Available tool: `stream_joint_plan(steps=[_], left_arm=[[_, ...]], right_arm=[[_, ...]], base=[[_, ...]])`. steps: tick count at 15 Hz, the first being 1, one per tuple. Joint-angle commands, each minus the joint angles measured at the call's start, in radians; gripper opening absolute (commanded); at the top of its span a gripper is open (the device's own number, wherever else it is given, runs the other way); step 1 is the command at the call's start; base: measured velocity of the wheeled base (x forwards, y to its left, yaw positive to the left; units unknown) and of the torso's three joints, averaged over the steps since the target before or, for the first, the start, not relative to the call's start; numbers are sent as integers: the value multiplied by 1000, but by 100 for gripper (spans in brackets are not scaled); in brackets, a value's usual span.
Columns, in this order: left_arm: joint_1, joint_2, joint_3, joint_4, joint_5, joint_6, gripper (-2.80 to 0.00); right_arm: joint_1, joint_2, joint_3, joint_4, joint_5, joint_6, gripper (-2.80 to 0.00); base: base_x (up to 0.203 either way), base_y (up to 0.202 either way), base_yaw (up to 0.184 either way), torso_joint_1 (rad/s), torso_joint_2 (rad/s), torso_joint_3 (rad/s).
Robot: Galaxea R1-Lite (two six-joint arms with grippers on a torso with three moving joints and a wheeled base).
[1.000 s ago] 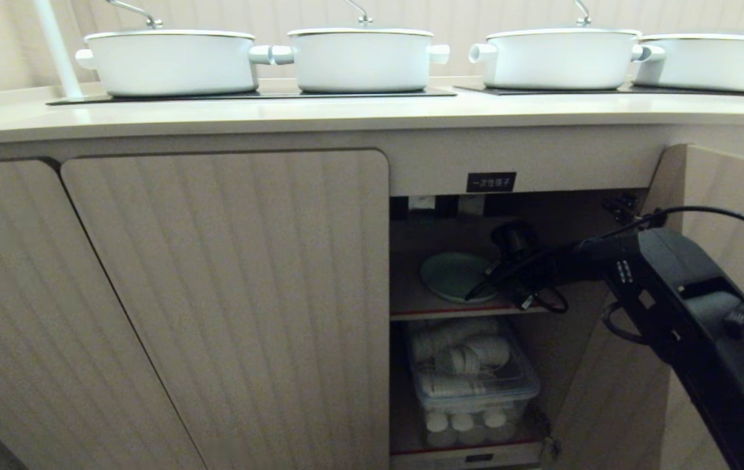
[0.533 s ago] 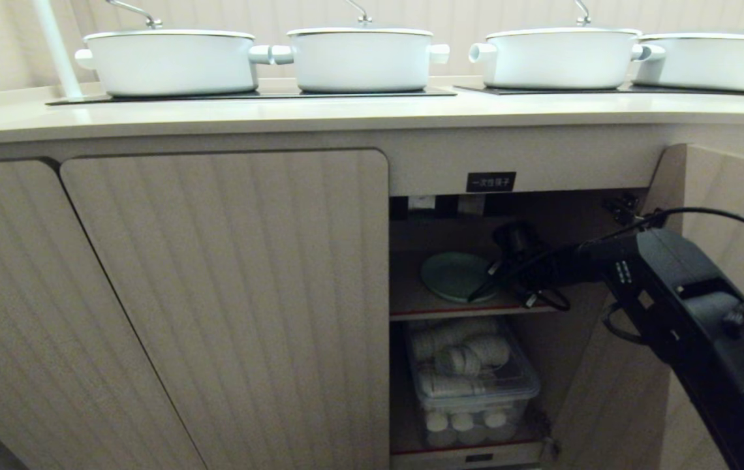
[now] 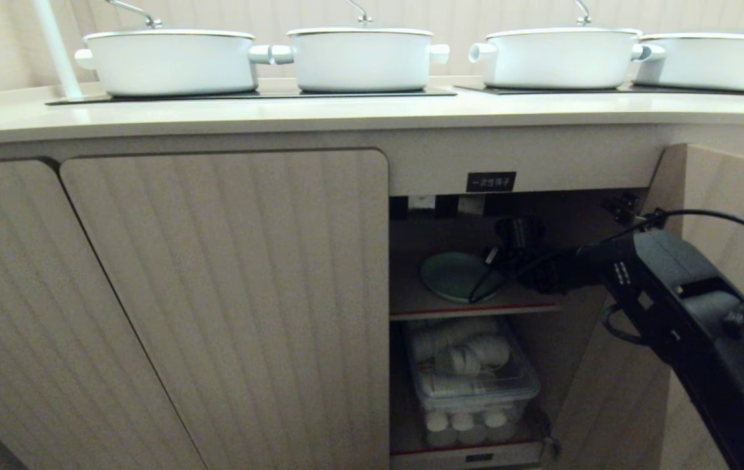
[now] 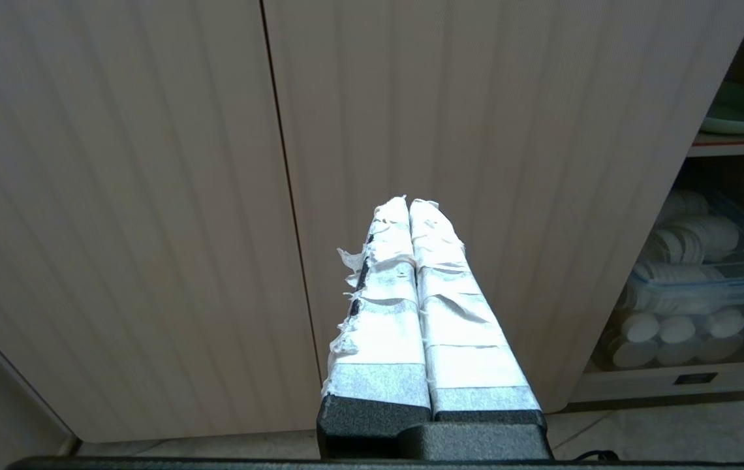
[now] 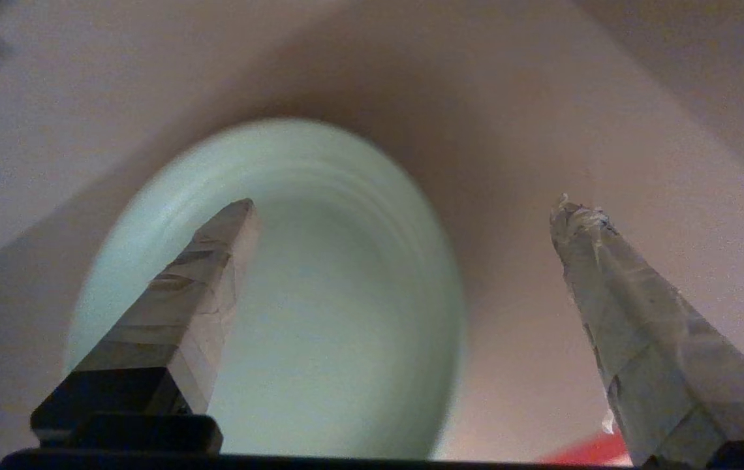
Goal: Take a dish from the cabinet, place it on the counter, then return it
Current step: Put it back into the cabinet
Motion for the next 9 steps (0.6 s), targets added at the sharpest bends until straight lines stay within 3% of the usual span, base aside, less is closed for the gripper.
stream_joint_plan(steps=[1,6,9], left_arm=[[0,0,0,0,0,0,-280],[1,0,0,-1,0,0,-280],[1,0,0,0,0,0,-280]], right_arm=[[0,-7,28,-69,-2,-33,0],[0,-22,177,-397,6,-240,0],[0,-26,212,-473,7,-318,0]], base=[[0,0,0,0,0,0],[0,0,0,0,0,0],[0,0,0,0,0,0]])
